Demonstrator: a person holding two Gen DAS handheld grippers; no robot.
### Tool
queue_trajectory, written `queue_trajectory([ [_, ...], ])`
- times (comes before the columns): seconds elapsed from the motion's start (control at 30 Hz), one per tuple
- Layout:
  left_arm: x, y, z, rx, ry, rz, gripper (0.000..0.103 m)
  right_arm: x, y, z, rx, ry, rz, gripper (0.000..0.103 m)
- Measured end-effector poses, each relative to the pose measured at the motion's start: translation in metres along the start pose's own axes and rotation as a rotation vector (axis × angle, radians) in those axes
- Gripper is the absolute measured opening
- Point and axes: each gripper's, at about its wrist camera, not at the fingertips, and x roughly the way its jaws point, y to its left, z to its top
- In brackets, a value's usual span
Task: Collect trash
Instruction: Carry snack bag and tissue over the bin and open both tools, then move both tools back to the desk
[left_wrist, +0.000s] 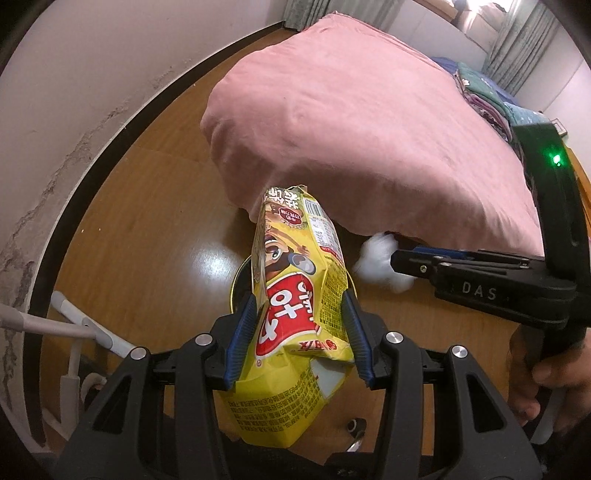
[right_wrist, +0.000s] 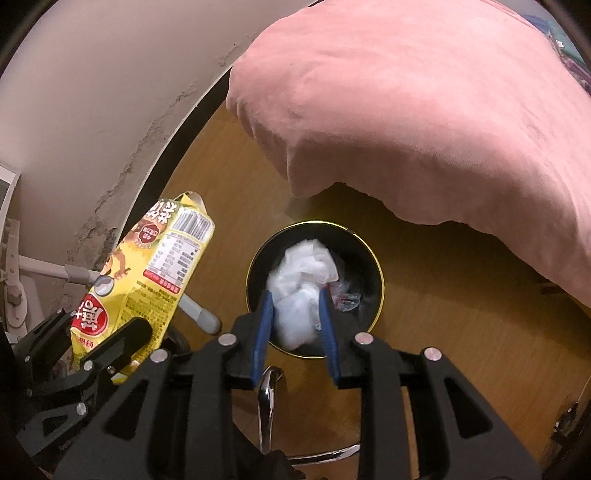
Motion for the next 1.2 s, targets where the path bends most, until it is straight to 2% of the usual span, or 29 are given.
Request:
queue_trajectory([
  [0.03, 0.001, 0.001, 0.0, -0.001, 0.002, 0.0, 0.047, -0.002, 0.0, 0.0, 0.001, -0.008, 0.001, 0.064],
  [0.07, 0.002, 0.002, 0.001, -0.003, 0.004, 0.0, 0.047, -0.005, 0.0, 0.0, 0.002, -0.02, 0.002, 0.067],
  [0.37, 0.01, -0.002, 0.002, -0.007, 0.025, -0.011, 0.048, -0.014, -0.01, 0.004, 0.056, -0.062, 0.006, 0.067],
  [0.5, 0.014, -0.009, 0.008, -0.01, 0.031, -0.033, 0.054, -0.021, -0.021, 0.005, 0.113, -0.094, 0.005, 0.067],
  [0.57, 0.015, -0.013, 0.011, -0.005, 0.029, -0.041, 0.062, -0.023, -0.025, 0.005, 0.135, -0.106, 0.008, 0.067],
  [0.73, 0.006, -0.018, 0.013, 0.003, 0.008, -0.032, 0.069, -0.02, -0.023, 0.005, 0.116, -0.094, 0.013, 0.067],
  [0.87, -0.017, -0.018, 0.008, 0.015, -0.036, -0.001, 0.083, -0.02, -0.015, 0.005, 0.083, -0.094, 0.004, 0.071],
  [1.0, -0.061, -0.017, 0.0, 0.03, -0.113, 0.066, 0.091, -0.023, -0.003, 0.007, 0.034, -0.109, -0.014, 0.073],
  [1.13, -0.12, -0.008, -0.009, 0.013, -0.181, 0.121, 0.092, -0.036, 0.022, 0.005, -0.033, -0.139, -0.001, 0.077],
  [1.2, -0.157, 0.004, -0.018, -0.016, -0.209, 0.154, 0.092, -0.05, 0.049, 0.002, -0.096, -0.17, 0.004, 0.079],
])
